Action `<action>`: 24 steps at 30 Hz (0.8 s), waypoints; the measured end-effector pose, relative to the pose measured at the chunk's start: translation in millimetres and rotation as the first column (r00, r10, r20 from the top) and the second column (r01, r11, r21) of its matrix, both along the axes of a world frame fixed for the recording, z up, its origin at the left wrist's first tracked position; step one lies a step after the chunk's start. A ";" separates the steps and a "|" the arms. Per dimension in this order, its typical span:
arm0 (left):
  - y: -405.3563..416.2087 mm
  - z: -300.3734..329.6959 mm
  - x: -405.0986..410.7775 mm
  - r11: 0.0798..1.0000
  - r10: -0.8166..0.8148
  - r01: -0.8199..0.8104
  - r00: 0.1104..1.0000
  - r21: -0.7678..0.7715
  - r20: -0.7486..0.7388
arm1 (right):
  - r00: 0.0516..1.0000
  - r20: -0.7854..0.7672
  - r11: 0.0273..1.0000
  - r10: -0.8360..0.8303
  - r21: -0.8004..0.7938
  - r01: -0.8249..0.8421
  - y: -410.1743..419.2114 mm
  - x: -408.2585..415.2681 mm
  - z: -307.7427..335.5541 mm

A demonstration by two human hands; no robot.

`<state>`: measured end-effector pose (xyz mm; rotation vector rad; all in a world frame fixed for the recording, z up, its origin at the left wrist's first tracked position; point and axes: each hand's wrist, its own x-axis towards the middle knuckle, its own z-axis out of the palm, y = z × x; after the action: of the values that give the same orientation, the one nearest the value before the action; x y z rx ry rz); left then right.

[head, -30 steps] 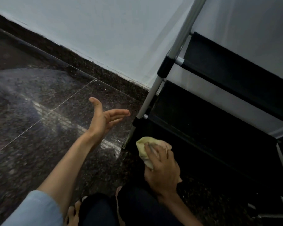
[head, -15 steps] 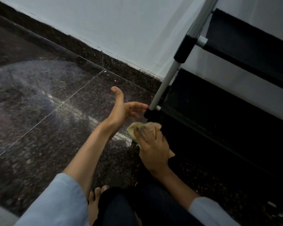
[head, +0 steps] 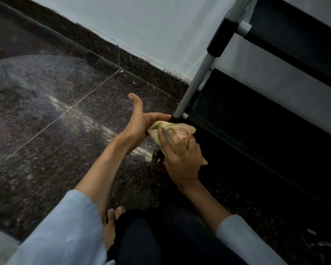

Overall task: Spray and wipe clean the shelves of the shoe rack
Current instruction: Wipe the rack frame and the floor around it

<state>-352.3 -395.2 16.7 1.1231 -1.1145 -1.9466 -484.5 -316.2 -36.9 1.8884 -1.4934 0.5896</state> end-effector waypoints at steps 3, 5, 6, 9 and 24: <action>-3.4 -0.3 -1.5 0.997 -0.006 0.013 0.996 -0.081 0.084 | 0.979 -0.202 0.977 0.011 0.213 0.033 8.2 1.9 -24.5; -3.5 0.8 -1.6 0.992 -0.014 0.026 0.995 -0.121 0.100 | 0.943 -0.333 0.898 -0.006 0.414 0.152 21.9 2.8 -40.3; -3.0 1.4 -2.0 0.991 -0.019 0.032 0.995 -0.130 0.099 | 0.922 -0.386 0.852 -0.034 0.471 0.229 26.2 2.2 -43.8; -1.4 1.3 -0.1 0.992 -0.023 0.033 0.997 -0.125 0.078 | 0.902 -0.404 0.722 -0.154 0.577 0.382 24.8 5.7 -32.0; 4.9 -31.2 3.2 0.973 -0.135 0.172 0.965 -0.152 0.224 | 0.845 -0.527 0.805 0.089 0.538 0.250 13.5 18.2 -25.4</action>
<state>-349.2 -390.3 -14.5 1.2017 -1.4940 -1.8353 -466.3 -302.7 -62.4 2.1686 -1.4509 -0.5030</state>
